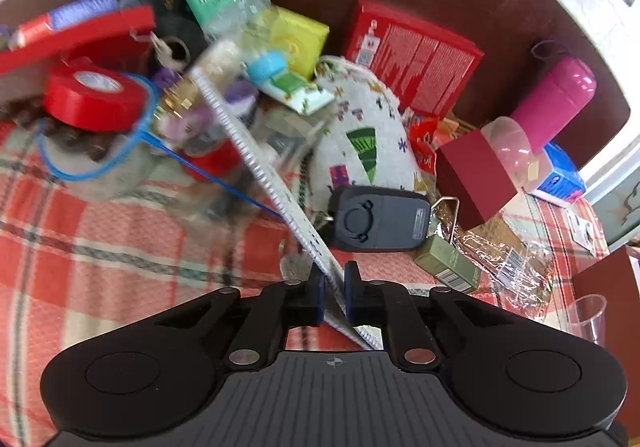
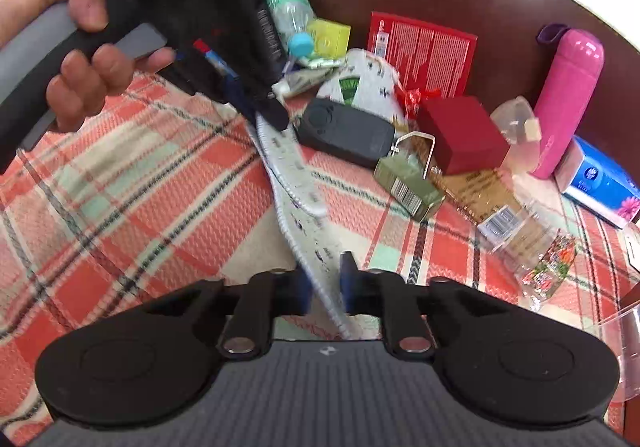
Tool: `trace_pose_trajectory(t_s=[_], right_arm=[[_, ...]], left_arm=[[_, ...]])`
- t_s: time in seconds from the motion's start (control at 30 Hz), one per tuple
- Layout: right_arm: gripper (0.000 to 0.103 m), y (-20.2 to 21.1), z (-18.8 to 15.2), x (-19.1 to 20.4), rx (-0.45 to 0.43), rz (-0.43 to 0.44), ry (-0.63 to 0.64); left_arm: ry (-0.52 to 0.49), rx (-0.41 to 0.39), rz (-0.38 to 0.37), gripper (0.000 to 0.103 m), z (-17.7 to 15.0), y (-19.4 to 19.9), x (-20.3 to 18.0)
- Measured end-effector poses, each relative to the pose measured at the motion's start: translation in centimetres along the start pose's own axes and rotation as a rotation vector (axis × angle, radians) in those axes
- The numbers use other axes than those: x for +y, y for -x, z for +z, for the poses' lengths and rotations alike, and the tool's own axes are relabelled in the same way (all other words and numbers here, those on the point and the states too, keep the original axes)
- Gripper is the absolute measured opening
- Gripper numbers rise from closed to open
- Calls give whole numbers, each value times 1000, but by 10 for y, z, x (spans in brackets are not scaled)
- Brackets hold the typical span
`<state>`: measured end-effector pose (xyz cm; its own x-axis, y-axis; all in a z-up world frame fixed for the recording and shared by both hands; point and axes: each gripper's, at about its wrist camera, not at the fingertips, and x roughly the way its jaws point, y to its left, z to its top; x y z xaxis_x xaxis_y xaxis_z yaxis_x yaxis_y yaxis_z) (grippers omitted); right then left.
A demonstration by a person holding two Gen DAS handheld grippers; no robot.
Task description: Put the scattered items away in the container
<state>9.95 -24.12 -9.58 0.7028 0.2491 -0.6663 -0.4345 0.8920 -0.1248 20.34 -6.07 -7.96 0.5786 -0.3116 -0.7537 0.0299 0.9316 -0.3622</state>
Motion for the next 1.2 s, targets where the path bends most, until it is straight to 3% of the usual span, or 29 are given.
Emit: trace_pose_trajectory(t_s=[0.27, 0.5, 0.67, 0.87, 1.07, 1.2], right_arm=[[8, 24, 16, 23, -50, 184, -36], [8, 39, 63, 72, -135, 271, 50], [8, 37, 118, 117, -219, 294, 137], [8, 11, 197, 173, -290, 331, 219], [9, -41, 261, 219, -307, 365, 269], [9, -78, 283, 245, -299, 366, 305]], left_arm=[[-51, -104, 15, 2, -13, 75, 20], [-39, -217, 41, 2, -4, 155, 62], [-1, -291, 53, 2, 28, 206, 104], [47, -395, 128, 2, 82, 254, 165], [137, -415, 173, 2, 131, 261, 240], [191, -410, 200, 3, 154, 245, 283]])
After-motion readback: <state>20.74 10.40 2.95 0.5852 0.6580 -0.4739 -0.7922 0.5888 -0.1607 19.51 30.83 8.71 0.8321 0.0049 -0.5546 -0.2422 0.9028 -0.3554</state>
